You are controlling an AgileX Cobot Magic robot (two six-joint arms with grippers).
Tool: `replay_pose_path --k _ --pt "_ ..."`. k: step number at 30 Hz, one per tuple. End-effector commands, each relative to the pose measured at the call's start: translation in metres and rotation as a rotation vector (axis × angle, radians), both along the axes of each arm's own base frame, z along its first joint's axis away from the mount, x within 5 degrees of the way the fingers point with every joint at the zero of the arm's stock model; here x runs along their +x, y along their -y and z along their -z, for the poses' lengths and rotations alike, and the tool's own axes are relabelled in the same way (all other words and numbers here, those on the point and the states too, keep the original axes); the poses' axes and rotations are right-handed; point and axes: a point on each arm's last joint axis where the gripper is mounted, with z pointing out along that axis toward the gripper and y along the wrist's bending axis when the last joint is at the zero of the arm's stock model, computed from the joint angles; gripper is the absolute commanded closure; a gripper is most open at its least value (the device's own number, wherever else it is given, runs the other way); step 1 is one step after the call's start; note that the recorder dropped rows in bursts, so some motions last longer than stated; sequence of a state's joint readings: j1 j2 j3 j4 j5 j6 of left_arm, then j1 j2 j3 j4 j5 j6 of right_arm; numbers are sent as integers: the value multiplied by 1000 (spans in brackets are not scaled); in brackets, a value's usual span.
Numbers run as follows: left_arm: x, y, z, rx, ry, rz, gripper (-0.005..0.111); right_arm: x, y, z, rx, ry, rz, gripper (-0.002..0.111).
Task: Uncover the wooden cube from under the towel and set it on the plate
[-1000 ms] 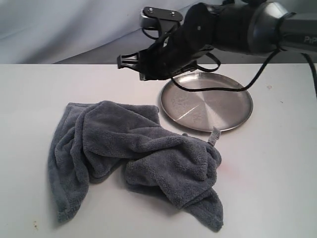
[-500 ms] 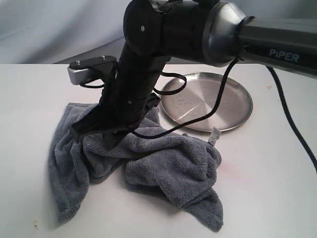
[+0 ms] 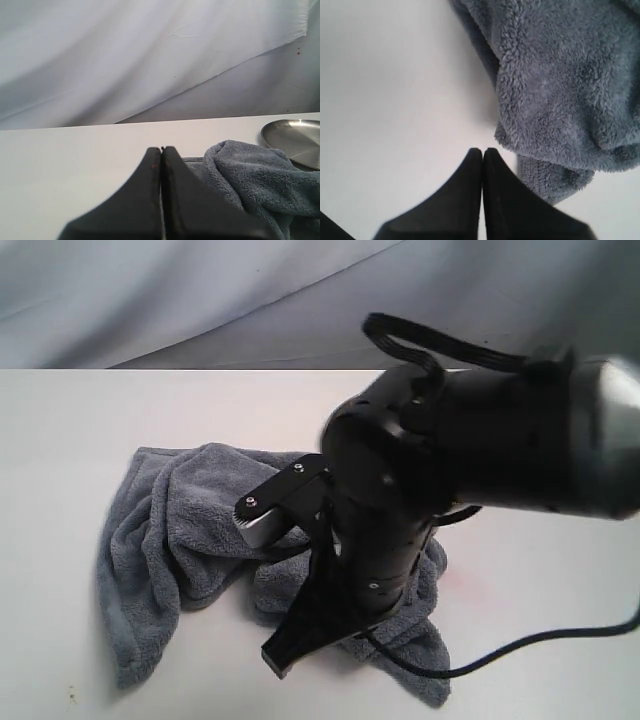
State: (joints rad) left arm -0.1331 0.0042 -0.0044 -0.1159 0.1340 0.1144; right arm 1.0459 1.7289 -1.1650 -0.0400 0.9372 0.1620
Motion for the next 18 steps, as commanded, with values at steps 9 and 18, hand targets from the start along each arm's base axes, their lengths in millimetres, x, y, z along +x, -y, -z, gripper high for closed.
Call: replay_pose_path --k 9,18 --pt "0 0 1 -4 1 5 107 -4 9 -11 179 90 122 108" --pt "0 0 1 -4 1 5 107 7 -12 -24 484 168 226 108"
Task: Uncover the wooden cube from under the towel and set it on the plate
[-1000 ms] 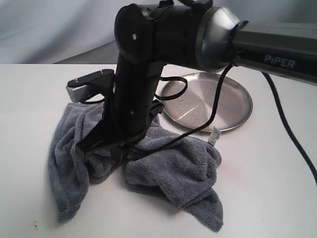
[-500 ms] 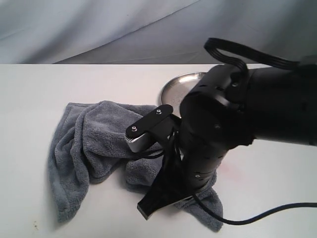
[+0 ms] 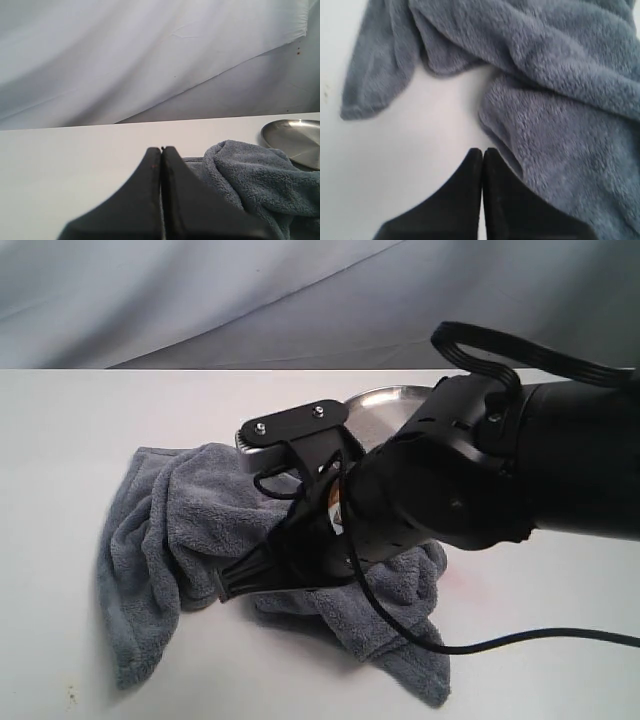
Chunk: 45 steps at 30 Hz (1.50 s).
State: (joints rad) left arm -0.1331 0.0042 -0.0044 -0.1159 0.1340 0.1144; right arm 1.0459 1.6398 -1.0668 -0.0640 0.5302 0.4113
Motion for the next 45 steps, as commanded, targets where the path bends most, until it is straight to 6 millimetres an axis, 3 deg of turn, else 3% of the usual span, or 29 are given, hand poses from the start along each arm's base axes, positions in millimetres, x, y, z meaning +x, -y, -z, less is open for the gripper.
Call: replay_pose_path --k 1,10,18,21,26,28,38,45 --pt "0 0 1 -4 1 5 107 3 -6 -8 101 41 21 108" --pt "0 0 1 -4 1 5 107 5 -8 -13 98 54 6 108" --pt "0 0 1 -4 1 5 107 22 -34 -34 37 99 -78 106" --pt "0 0 1 -4 1 5 107 30 -48 -33 -28 97 -122 93" --pt "0 0 1 -4 1 5 107 44 -72 -22 -102 60 -136 48" --pt "0 0 1 -4 1 5 107 49 -81 -19 -104 58 -133 36" --pt "0 0 1 -4 1 5 107 73 -121 8 -104 57 -128 34" --pt "0 0 1 -4 1 5 107 82 -131 27 -146 55 -131 34"
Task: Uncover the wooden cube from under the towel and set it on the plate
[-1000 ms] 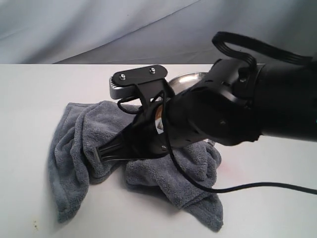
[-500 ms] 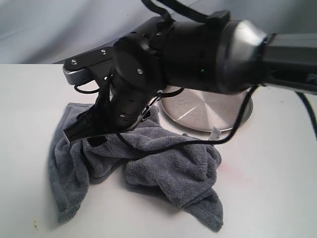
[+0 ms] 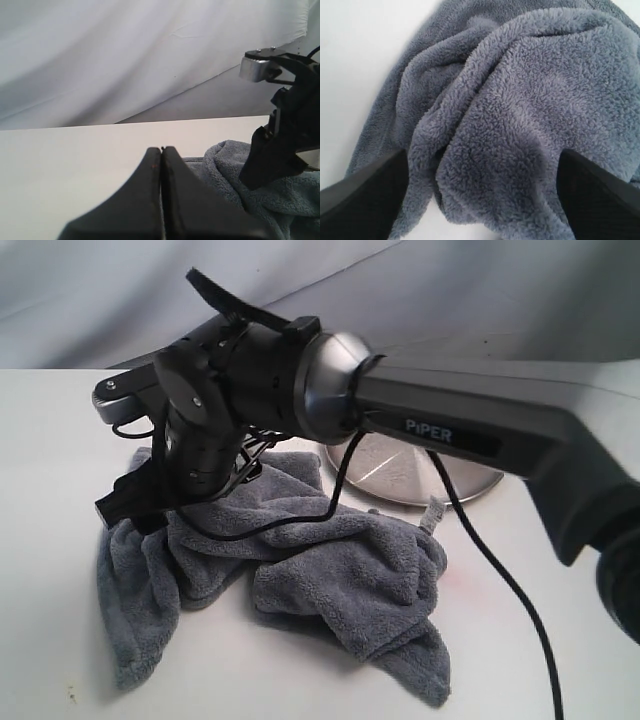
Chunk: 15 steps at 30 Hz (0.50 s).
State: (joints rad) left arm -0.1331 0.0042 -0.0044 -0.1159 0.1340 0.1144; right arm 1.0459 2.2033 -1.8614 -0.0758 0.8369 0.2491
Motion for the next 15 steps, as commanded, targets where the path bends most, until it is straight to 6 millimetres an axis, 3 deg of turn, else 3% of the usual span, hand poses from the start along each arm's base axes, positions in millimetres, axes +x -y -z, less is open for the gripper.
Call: replay_pose_path --k 1,15 --pt "0 0 1 -4 1 5 107 5 -2 7 -26 10 -6 34" --pt "0 0 1 -4 1 5 107 10 -1 22 -89 42 0 37"
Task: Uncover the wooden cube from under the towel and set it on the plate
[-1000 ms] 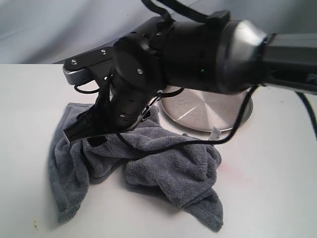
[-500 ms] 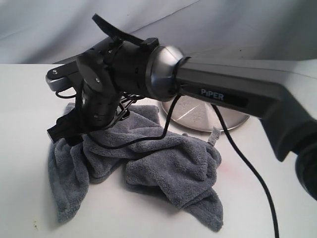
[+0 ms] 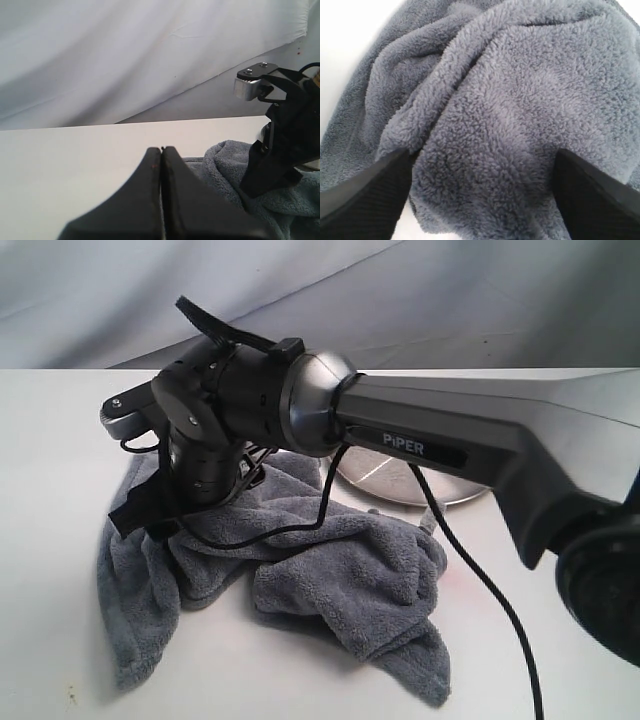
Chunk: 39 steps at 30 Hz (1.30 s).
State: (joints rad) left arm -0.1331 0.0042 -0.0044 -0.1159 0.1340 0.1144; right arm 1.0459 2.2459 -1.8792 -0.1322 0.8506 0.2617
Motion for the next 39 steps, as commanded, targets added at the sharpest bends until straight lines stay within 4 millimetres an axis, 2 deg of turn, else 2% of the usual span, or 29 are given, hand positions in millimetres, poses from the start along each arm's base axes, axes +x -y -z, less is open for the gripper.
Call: replay_pose_path --k 1,9,23,28,39 --pt "0 0 1 -4 1 5 107 4 1 8 -44 20 3 37" --pt "0 0 1 -4 1 5 107 5 4 21 -98 6 18 41" --pt "0 0 1 -4 1 5 107 5 4 18 -97 9 19 107" --pt "0 0 1 -4 1 5 107 6 7 2 -89 56 12 108" --pt "0 0 1 -4 1 5 107 0 17 -59 22 119 31 108"
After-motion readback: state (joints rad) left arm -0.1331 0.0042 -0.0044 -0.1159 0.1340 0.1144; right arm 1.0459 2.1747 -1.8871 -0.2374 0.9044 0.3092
